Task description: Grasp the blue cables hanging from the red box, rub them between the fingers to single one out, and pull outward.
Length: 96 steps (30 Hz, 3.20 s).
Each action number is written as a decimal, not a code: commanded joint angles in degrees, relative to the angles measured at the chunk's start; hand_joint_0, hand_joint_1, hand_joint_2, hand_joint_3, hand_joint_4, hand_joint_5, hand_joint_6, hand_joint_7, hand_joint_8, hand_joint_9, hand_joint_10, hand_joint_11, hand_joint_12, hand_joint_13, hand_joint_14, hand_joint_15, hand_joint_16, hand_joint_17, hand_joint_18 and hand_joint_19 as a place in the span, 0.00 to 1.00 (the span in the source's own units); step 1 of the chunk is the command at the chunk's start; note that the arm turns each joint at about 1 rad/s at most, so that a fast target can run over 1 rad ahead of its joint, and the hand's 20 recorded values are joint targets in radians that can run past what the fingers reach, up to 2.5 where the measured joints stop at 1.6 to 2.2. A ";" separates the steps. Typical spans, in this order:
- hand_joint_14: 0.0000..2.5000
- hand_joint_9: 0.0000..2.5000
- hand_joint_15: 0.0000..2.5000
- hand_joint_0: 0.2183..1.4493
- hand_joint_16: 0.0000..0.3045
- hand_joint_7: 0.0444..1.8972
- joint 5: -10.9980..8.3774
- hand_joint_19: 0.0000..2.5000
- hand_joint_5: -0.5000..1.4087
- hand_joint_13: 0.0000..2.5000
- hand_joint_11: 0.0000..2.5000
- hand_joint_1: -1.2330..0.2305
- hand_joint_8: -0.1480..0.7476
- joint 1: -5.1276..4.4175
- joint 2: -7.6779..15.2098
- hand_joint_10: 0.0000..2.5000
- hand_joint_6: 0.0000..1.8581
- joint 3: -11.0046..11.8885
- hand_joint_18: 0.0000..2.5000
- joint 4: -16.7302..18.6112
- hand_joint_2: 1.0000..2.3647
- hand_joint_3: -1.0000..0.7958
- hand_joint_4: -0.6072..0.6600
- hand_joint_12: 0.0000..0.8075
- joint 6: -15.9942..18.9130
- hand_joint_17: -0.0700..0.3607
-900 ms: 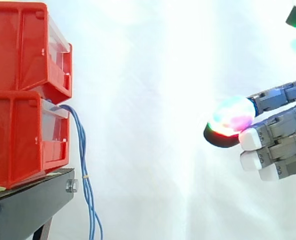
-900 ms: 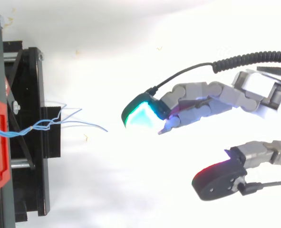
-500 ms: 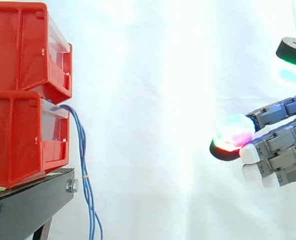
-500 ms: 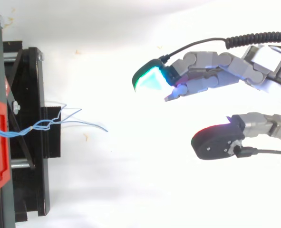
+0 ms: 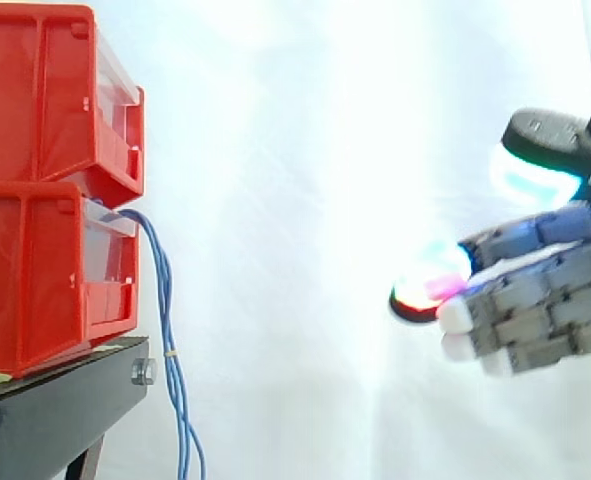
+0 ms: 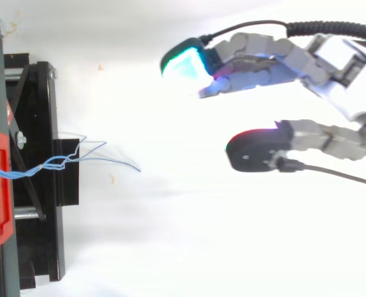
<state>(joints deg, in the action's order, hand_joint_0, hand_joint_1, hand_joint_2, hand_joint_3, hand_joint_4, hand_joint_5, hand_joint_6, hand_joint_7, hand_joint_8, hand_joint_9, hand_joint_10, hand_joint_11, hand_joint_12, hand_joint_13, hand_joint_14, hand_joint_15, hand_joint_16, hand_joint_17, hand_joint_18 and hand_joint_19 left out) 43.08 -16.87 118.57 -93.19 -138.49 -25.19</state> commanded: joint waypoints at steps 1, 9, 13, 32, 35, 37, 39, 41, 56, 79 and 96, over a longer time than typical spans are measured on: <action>0.00 0.31 0.10 0.26 0.12 0.36 -0.28 0.09 0.17 0.23 0.05 0.45 0.44 0.43 3.60 0.00 0.27 0.55 0.16 6.92 0.00 0.30 0.69 0.38 1.46 0.35; 0.00 0.32 0.10 0.27 0.12 0.37 -0.28 0.09 0.17 0.23 0.06 0.45 0.44 1.13 5.88 0.00 0.27 1.17 0.16 8.32 0.00 0.30 0.70 0.38 -0.92 0.35; 0.00 0.33 0.10 0.27 0.12 0.37 -0.10 0.09 0.17 0.23 0.07 0.45 0.44 1.31 10.63 0.00 0.27 5.30 0.17 9.99 0.00 0.30 0.70 0.38 0.23 0.35; 0.00 0.35 0.10 0.27 0.12 0.37 4.12 0.09 0.18 0.24 0.08 0.45 0.45 1.84 19.86 0.00 0.27 19.98 0.17 7.88 0.00 0.30 0.70 0.39 -3.47 0.35; 0.00 0.35 0.10 0.27 0.11 0.37 3.94 0.09 0.18 0.24 0.08 0.45 0.45 1.66 19.95 0.00 0.27 19.98 0.17 7.71 0.00 0.30 0.70 0.38 -3.38 0.35; 0.00 0.35 0.11 0.27 0.11 0.37 4.12 0.09 0.18 0.24 0.08 0.45 0.45 1.66 19.95 0.00 0.27 19.98 0.17 8.06 0.00 0.30 0.71 0.39 -3.47 0.35; 0.00 0.36 0.10 0.27 0.11 0.37 4.12 0.09 0.18 0.24 0.08 0.45 0.45 1.66 20.12 0.00 0.27 19.98 0.17 8.41 0.00 0.30 0.71 0.39 -3.47 0.35; 0.00 0.36 0.10 0.27 0.12 0.37 4.20 0.09 0.18 0.25 0.08 0.45 0.45 1.66 21.44 0.00 0.27 20.15 0.17 9.38 0.00 0.30 0.71 0.39 -2.94 0.35; 0.00 0.37 0.10 0.27 0.11 0.37 7.28 0.10 0.18 0.25 0.09 0.45 0.45 1.57 26.80 0.00 0.27 23.67 0.18 14.12 0.00 0.30 0.71 0.38 -0.92 0.34; 0.00 0.39 0.12 0.28 0.11 0.40 12.47 0.11 0.19 0.27 0.10 0.45 0.45 1.57 31.37 0.00 0.27 28.33 0.19 18.17 0.00 0.30 0.72 0.38 2.95 0.34; 0.01 0.42 0.14 0.31 0.11 0.66 14.75 0.13 0.23 0.28 0.18 0.40 0.44 1.92 30.41 0.01 0.27 28.24 0.19 17.82 0.01 0.33 0.66 0.39 9.45 0.34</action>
<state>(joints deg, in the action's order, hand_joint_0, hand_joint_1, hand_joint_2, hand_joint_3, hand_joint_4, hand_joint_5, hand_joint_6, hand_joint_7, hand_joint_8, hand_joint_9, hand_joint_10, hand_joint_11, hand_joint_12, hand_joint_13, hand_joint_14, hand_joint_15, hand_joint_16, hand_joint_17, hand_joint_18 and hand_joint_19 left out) 57.62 -14.97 149.53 -64.95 -120.54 -16.23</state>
